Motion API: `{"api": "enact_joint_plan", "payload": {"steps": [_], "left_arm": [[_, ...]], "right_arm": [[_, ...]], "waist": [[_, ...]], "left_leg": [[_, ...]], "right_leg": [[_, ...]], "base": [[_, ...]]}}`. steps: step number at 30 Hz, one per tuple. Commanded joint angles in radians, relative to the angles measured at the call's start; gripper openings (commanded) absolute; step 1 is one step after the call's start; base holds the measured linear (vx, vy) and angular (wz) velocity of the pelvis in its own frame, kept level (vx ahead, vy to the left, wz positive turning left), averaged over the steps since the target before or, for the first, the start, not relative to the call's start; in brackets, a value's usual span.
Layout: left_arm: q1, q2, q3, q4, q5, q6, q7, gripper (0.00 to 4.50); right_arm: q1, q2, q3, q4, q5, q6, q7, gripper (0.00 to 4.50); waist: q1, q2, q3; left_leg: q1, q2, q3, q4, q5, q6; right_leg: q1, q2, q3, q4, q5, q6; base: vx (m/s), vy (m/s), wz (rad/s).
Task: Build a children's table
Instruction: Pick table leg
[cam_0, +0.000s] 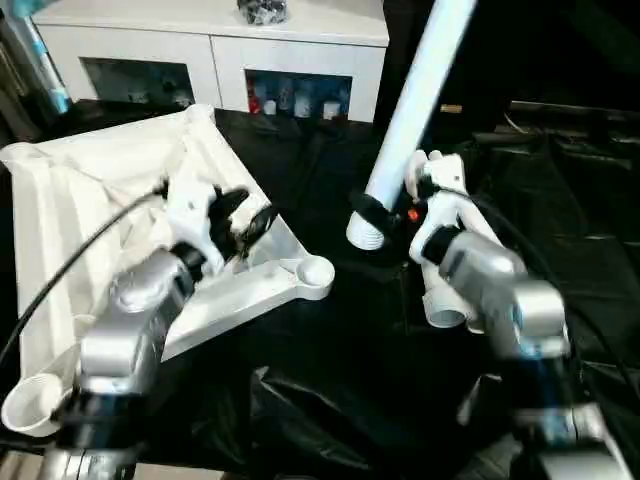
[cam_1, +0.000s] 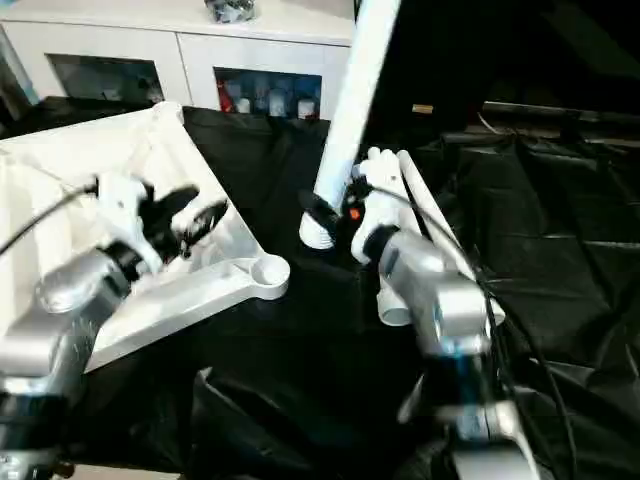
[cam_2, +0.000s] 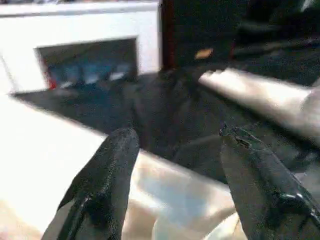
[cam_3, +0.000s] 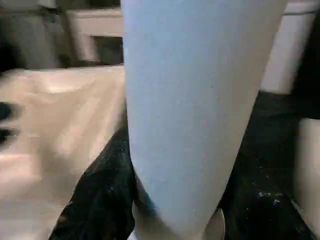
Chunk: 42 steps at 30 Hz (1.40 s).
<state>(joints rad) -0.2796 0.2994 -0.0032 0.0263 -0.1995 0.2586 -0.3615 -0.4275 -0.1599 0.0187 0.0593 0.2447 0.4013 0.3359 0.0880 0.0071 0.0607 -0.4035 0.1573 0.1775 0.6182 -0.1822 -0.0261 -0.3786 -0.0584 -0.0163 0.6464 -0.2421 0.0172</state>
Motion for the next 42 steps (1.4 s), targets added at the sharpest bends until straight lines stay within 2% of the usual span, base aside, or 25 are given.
{"api": "enact_joint_plan", "payload": {"steps": [1,2,3,5,8,10,11,13,14,15,16,19,20,22,23,26,27,28,29,31,34,37,38,39,42], "left_arm": [[0.006,-0.005,-0.009,-0.027,0.059,0.03,0.1,2.95],[0.015,-0.018,0.002,-0.04,0.046,0.049,0.116,2.95],[0.017,-0.02,0.003,-0.041,0.046,0.05,0.118,2.95],[0.055,-0.056,0.034,-0.088,0.026,0.067,0.152,2.95],[0.081,-0.088,0.065,-0.135,0.011,0.083,0.172,2.95],[0.096,-0.103,0.073,-0.164,0.011,0.085,0.188,2.95],[0.107,-0.115,0.061,-0.177,0.031,0.079,0.22,2.95],[0.127,-0.113,0.04,-0.19,0.058,0.072,0.241,2.95],[0.138,-0.084,0.011,-0.21,0.075,0.096,0.22,2.95],[0.136,-0.061,-0.003,-0.222,0.071,0.118,0.188,2.95],[0.136,-0.061,-0.003,-0.222,0.071,0.118,0.188,2.95],[0.12,-0.042,-0.008,-0.231,0.023,0.18,0.119,2.95],[0.095,-0.014,-0.027,-0.187,0.011,0.147,0.034,2.95],[0.095,-0.014,-0.027,-0.185,0.01,0.146,0.031,2.95],[0.075,0.009,-0.042,-0.125,-0.012,0.109,-0.063,2.95],[0.051,0.073,-0.092,-0.039,-0.016,0.053,-0.225,3.3],[0.044,0.097,-0.114,-0.021,-0.014,0.056,-0.268,3.33],[0.044,0.098,-0.115,-0.02,-0.013,0.056,-0.271,3.33],[0.037,0.112,-0.128,-0.008,-0.014,0.06,-0.304,3.43],[0.017,0.148,-0.156,0.03,0.002,0.057,-0.371,3.49],[-0.027,0.198,-0.179,0.123,0.035,0.029,-0.45,3.52],[-0.054,0.247,-0.183,0.192,0.032,0.001,-0.529,3.16],[-0.055,0.26,-0.182,0.209,0.025,0.0,-0.557,3.12],[-0.055,0.26,-0.182,0.209,0.025,0.0,-0.557,2.81],[-0.062,0.279,-0.187,0.251,0.031,-0.03,-0.592,2.7]], "right_arm": [[0.014,-0.002,0.0,-0.049,-0.033,0.003,-0.05,1.88],[0.026,0.001,-0.007,-0.07,-0.016,0.036,-0.049,1.88],[0.028,0.001,-0.008,-0.072,-0.014,0.039,-0.048,1.88],[0.073,0.015,-0.02,-0.115,0.022,0.081,-0.039,1.88],[0.103,0.034,-0.018,-0.138,0.027,0.089,-0.055,1.88],[0.114,0.04,-0.013,-0.151,0.022,0.083,-0.065,1.88],[0.111,0.046,-0.016,-0.138,0.032,0.066,-0.056,1.88],[0.105,0.049,-0.006,-0.109,0.027,0.037,-0.042,1.88],[0.085,0.042,0.012,-0.081,0.028,0.033,-0.006,1.88],[0.065,0.032,0.021,-0.065,0.027,0.029,0.019,1.88],[0.065,0.032,0.021,-0.065,0.027,0.029,0.019,1.88],[0.036,0.02,0.012,-0.048,0.026,0.039,0.035,1.88],[0.01,0.007,0.007,-0.026,0.025,0.033,0.049,1.88],[0.009,0.006,0.006,-0.026,0.026,0.033,0.049,1.88],[-0.003,0.001,0.003,-0.011,0.029,0.032,0.057,1.88],[-0.002,-0.007,-0.004,-0.01,0.04,0.043,0.074,1.88],[0.0,-0.021,0.001,-0.011,0.038,0.042,0.091,1.88],[0.0,-0.021,0.002,-0.011,0.038,0.042,0.092,1.88],[-0.001,-0.03,0.003,-0.009,0.038,0.043,0.103,1.88],[-0.003,-0.053,0.004,-0.013,0.045,0.048,0.135,1.88],[-0.011,-0.082,-0.006,-0.021,0.061,0.061,0.172,1.88],[-0.012,-0.096,0.0,-0.015,0.062,0.063,0.199,1.88],[-0.008,-0.099,0.007,-0.009,0.058,0.057,0.209,1.88],[-0.008,-0.099,0.007,-0.009,0.058,0.057,0.209,1.88],[-0.006,-0.099,0.014,-0.007,0.048,0.061,0.199,1.88]], "waist": [[-0.008,0.018,-0.069],[-0.008,0.029,-0.07],[-0.011,0.021,-0.067],[-0.011,0.023,-0.064],[-0.017,0.034,-0.065],[-0.019,0.025,-0.064],[-0.019,0.029,-0.064],[-0.015,0.015,-0.062],[-0.014,0.04,-0.061],[-0.013,0.041,-0.064],[-0.014,0.035,-0.064],[-0.01,0.04,-0.062],[-0.009,0.036,-0.064],[-0.003,0.037,-0.068],[-0.005,0.018,-0.065],[0.0,0.041,-0.069],[-0.004,0.036,-0.071],[-0.004,0.049,-0.072],[-0.008,0.04,-0.072],[-0.005,0.053,-0.073],[-0.007,0.047,-0.072],[-0.01,0.051,-0.072],[-0.011,0.067,-0.074],[-0.014,0.062,-0.073],[-0.021,0.074,-0.077]], "left_leg": [[0.037,0.065,-0.032,-0.089,-0.215,-0.09],[0.036,0.065,-0.034,-0.089,-0.217,-0.092],[0.036,0.065,-0.034,-0.09,-0.229,-0.087],[0.036,0.067,-0.035,-0.091,-0.249,-0.079],[0.035,0.065,-0.035,-0.091,-0.264,-0.074],[0.032,0.065,-0.035,-0.091,-0.262,-0.07],[0.03,0.065,-0.036,-0.09,-0.247,-0.062],[0.027,0.064,-0.035,-0.09,-0.233,-0.046],[0.026,0.065,-0.039,-0.091,-0.247,-0.05],[0.03,0.064,-0.039,-0.091,-0.259,-0.053],[0.028,0.062,-0.041,-0.091,-0.257,-0.053],[0.031,0.063,-0.036,-0.09,-0.249,-0.06],[0.032,0.062,-0.035,-0.089,-0.238,-0.061],[0.034,0.061,-0.032,-0.086,-0.212,-0.056],[0.033,0.062,-0.029,-0.086,-0.198,-0.052],[0.036,0.058,-0.029,-0.084,-0.177,-0.05],[0.035,0.059,-0.03,-0.086,-0.178,-0.056],[0.036,0.059,-0.033,-0.086,-0.175,-0.063],[0.034,0.06,-0.03,-0.085,-0.169,-0.063],[0.037,0.058,-0.03,-0.083,-0.171,-0.062],[0.038,0.056,-0.027,-0.082,-0.187,-0.054],[0.037,0.058,-0.029,-0.084,-0.199,-0.055],[0.038,0.059,-0.031,-0.084,-0.205,-0.06],[0.037,0.059,-0.031,-0.085,-0.207,-0.059],[0.038,0.058,-0.03,-0.081,-0.201,-0.054]], "right_leg": [[0.032,-0.074,0.037,-0.072,0.023,-0.179],[0.033,-0.073,0.037,-0.071,0.017,-0.178],[0.032,-0.072,0.038,-0.075,0.003,-0.177],[0.029,-0.073,0.039,-0.08,-0.031,-0.181],[0.024,-0.072,0.039,-0.084,-0.054,-0.19],[0.027,-0.072,0.039,-0.085,-0.056,-0.193],[0.027,-0.073,0.039,-0.084,-0.052,-0.192],[0.028,-0.076,0.039,-0.086,-0.065,-0.191],[0.024,-0.075,0.038,-0.086,-0.08,-0.179],[0.022,-0.073,0.037,-0.086,-0.085,-0.177],[0.024,-0.072,0.037,-0.084,-0.086,-0.177],[0.019,-0.072,0.039,-0.085,-0.076,-0.188],[0.019,-0.07,0.039,-0.082,-0.059,-0.19],[0.018,-0.07,0.039,-0.079,-0.041,-0.191],[0.02,-0.068,0.039,-0.083,-0.016,-0.19],[0.016,-0.068,0.039,-0.078,-0.01,-0.181],[0.02,-0.067,0.038,-0.073,0.008,-0.176],[0.02,-0.068,0.037,-0.069,0.025,-0.177],[0.024,-0.069,0.037,-0.068,0.063,-0.187],[0.022,-0.07,0.038,-0.069,0.062,-0.191],[0.025,-0.069,0.039,-0.073,0.045,-0.196],[0.026,-0.072,0.039,-0.073,0.017,-0.212],[0.025,-0.074,0.037,-0.069,0.018,-0.221],[0.026,-0.072,0.036,-0.071,0.025,-0.223],[0.028,-0.073,0.035,-0.066,0.055,-0.241]], "base": [[0.0,0.0,0.0],[0.0,0.0,0.0],[0.0,0.0,0.0],[0.0,0.0,0.0],[0.0,0.0,0.0],[0.0,0.0,0.0],[0.0,0.0,0.0],[0.0,0.0,0.0],[0.0,0.0,0.0],[0.0,0.0,0.0],[0.0,0.0,0.0],[0.0,0.0,0.0],[0.0,0.0,0.0],[0.0,0.0,0.0],[0.0,0.0,0.0],[0.0,0.0,0.0],[0.0,0.0,0.0],[0.0,0.0,0.0],[0.0,0.0,0.0],[0.0,0.0,0.0],[0.0,0.0,0.0],[0.0,0.0,0.0],[0.0,0.0,0.0],[0.0,0.0,0.0],[0.0,0.0,0.0]]}}
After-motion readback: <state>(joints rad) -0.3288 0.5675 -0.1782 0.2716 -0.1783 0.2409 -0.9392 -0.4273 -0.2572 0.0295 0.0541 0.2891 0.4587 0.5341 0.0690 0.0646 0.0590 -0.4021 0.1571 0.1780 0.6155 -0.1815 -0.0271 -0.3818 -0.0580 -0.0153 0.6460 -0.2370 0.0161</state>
